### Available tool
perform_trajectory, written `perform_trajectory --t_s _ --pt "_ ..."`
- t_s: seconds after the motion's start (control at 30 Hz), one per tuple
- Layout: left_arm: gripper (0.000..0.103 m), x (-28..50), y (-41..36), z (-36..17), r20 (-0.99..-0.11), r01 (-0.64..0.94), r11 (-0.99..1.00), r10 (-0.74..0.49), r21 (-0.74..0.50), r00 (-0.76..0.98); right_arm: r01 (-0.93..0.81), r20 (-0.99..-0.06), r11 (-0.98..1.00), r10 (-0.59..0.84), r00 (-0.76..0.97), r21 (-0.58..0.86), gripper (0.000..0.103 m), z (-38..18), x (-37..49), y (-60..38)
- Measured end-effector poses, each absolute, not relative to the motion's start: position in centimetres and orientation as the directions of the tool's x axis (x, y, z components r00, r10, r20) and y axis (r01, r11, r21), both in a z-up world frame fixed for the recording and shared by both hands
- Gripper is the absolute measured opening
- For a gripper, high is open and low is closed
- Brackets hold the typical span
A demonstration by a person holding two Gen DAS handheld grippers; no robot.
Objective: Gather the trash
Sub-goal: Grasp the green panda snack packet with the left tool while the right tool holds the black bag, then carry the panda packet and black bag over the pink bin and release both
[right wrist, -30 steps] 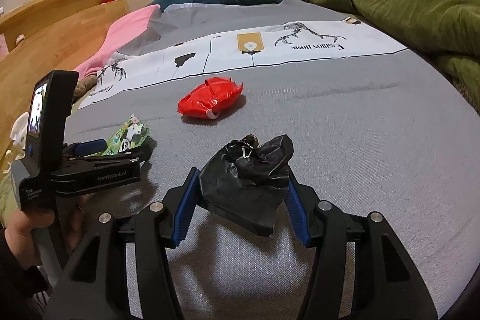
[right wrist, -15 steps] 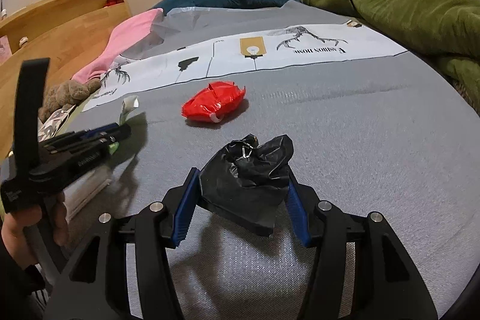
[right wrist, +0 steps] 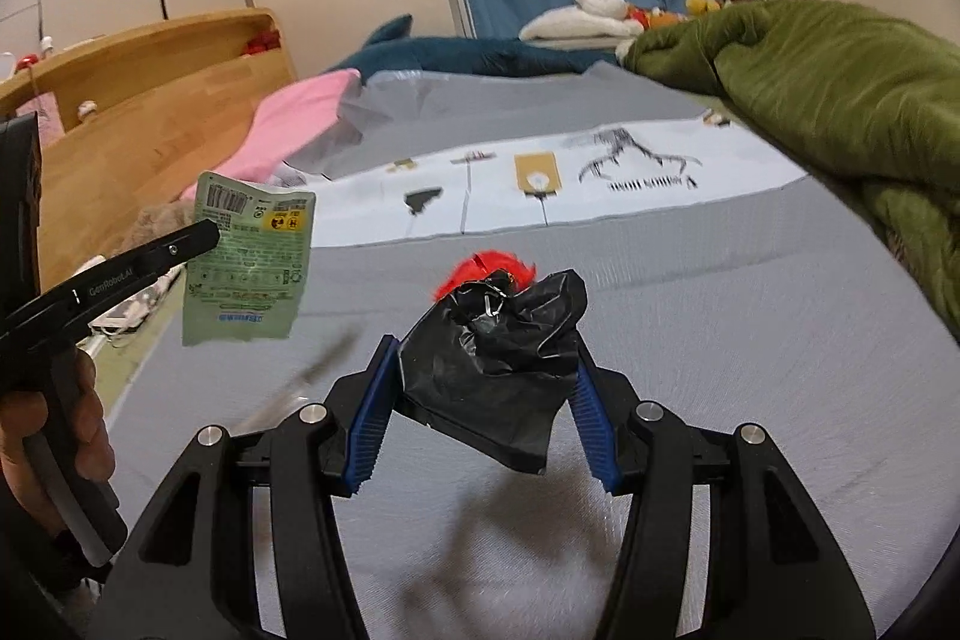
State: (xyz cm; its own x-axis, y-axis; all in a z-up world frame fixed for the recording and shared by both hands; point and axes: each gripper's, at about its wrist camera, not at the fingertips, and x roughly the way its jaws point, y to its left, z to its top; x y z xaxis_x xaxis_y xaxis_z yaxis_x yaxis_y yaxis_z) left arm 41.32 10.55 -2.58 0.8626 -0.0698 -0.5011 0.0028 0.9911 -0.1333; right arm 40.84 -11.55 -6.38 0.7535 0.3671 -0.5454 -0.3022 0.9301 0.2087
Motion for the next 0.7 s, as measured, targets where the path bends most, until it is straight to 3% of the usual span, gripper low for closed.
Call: perform_trajectory --t_s 0.17,0.7 --pt "0.001 37.8 9.2 -1.0 -0.466 0.042 0.991 -0.096 -0.126 0.879 -0.321 -0.522 0.926 0.377 0.765 0.198 0.055 -4.2 37.7 -11.9" --pt "0.001 25.2 4.3 0.4 -0.484 0.167 0.967 -0.243 -0.194 0.841 -0.306 -0.498 0.932 0.362 0.788 0.195 0.055 0.2 24.7 -16.8"
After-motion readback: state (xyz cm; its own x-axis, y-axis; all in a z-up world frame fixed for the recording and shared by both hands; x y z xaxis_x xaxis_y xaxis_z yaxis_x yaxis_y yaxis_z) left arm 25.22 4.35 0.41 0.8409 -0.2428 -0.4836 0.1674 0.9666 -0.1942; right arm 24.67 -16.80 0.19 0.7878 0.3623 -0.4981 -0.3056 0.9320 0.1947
